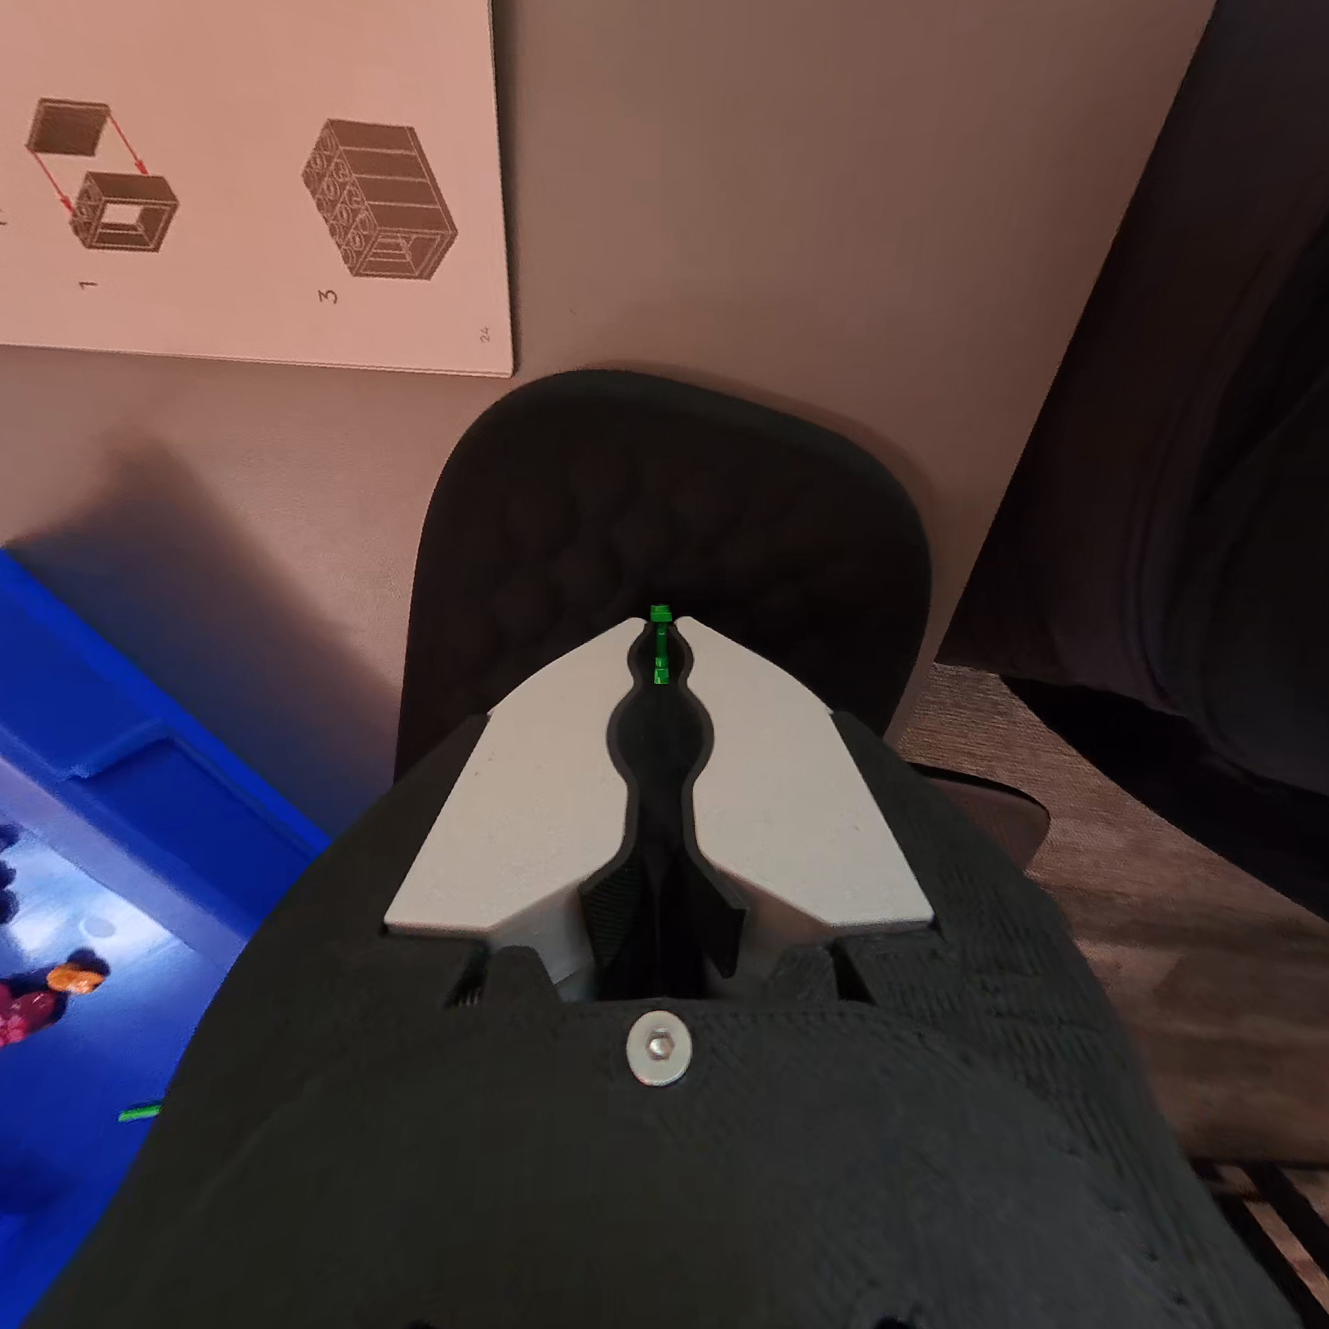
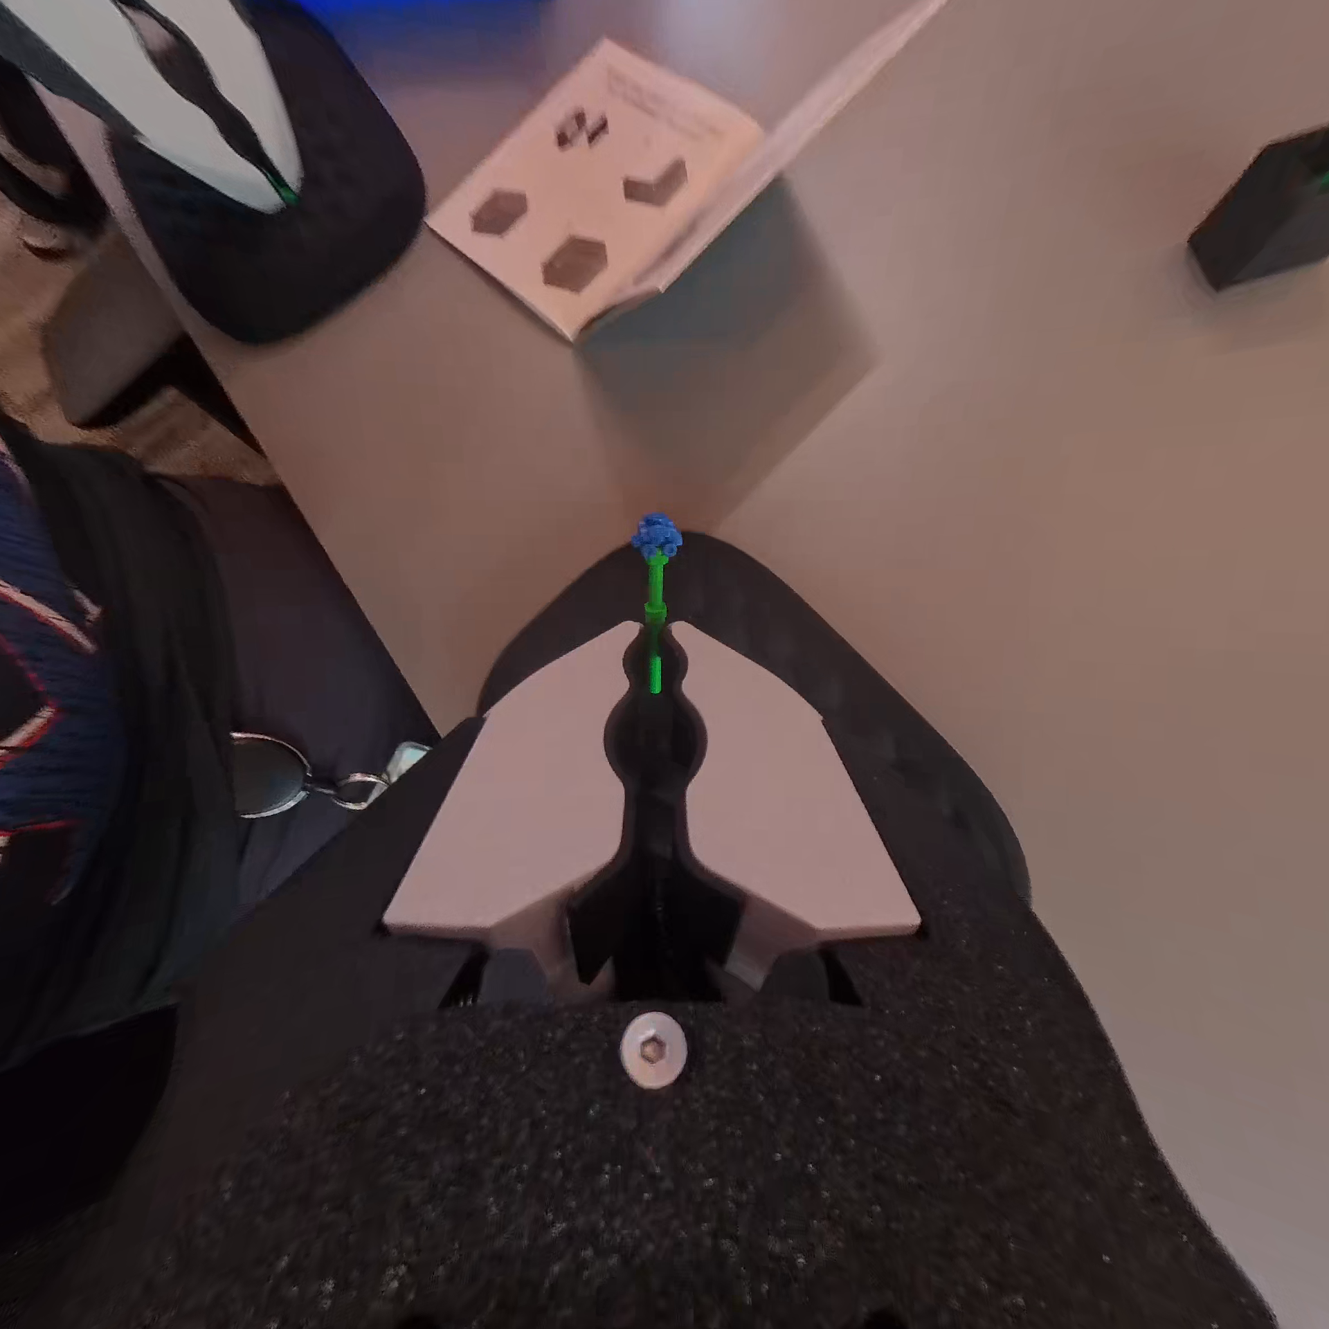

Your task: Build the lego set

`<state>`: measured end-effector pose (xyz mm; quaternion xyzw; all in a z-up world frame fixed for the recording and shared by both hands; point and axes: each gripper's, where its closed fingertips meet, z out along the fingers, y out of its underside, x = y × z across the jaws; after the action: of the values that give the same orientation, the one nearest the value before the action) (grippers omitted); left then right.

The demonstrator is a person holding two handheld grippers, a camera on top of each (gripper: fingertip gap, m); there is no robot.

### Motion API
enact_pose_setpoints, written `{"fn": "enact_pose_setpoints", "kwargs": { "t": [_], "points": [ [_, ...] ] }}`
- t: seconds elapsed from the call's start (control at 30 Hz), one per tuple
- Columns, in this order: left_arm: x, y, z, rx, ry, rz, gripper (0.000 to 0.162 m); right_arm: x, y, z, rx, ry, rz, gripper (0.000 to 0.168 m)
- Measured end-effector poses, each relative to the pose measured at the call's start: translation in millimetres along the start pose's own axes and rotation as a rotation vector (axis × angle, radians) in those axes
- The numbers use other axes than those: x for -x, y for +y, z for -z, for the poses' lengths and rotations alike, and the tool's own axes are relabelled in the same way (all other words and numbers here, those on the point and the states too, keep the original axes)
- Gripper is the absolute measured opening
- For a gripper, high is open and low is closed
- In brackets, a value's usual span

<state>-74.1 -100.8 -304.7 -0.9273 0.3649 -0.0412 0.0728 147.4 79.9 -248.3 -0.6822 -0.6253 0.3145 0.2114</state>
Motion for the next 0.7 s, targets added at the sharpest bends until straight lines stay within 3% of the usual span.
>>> {"fn": "enact_pose_setpoints", "kwargs": {
  "t": [0.2, 0.3, 0.4, 0.5, 0.6, 0.7],
  "points": [
    [-0.2, -1.3, -0.6, -0.013, 0.051, 0.002, 0.002, 21.6, -30.2, 4.0, -0.265, -0.144, -0.017, 0.004],
    [0.2, -1.9, -0.2, -0.116, 0.024, 0.040, 0.002, 37.7, -56.6, 8.5, -0.466, -0.259, -0.028, 0.003],
    [0.6, -6.2, 4.0, -0.343, 0.025, 0.160, 0.003, 55.6, -93.3, 21.5, -0.764, -0.415, -0.079, 0.003],
    [2.7, -55.6, 45.4, -0.778, 0.085, 0.313, 0.003, 69.2, -123.2, 24.3, -1.009, -0.584, -0.200, 0.003],
    [0.9, -107.6, 92.9, -1.150, 0.218, 0.363, 0.002, 78.0, -144.3, 12.1, -1.104, -0.676, -0.289, 0.003],
    [-8.0, -145.3, 102.5, -1.281, 0.356, 0.352, 0.003, 82.6, -158.7, 4.3, -1.117, -0.694, -0.320, 0.003]
  ]
}}
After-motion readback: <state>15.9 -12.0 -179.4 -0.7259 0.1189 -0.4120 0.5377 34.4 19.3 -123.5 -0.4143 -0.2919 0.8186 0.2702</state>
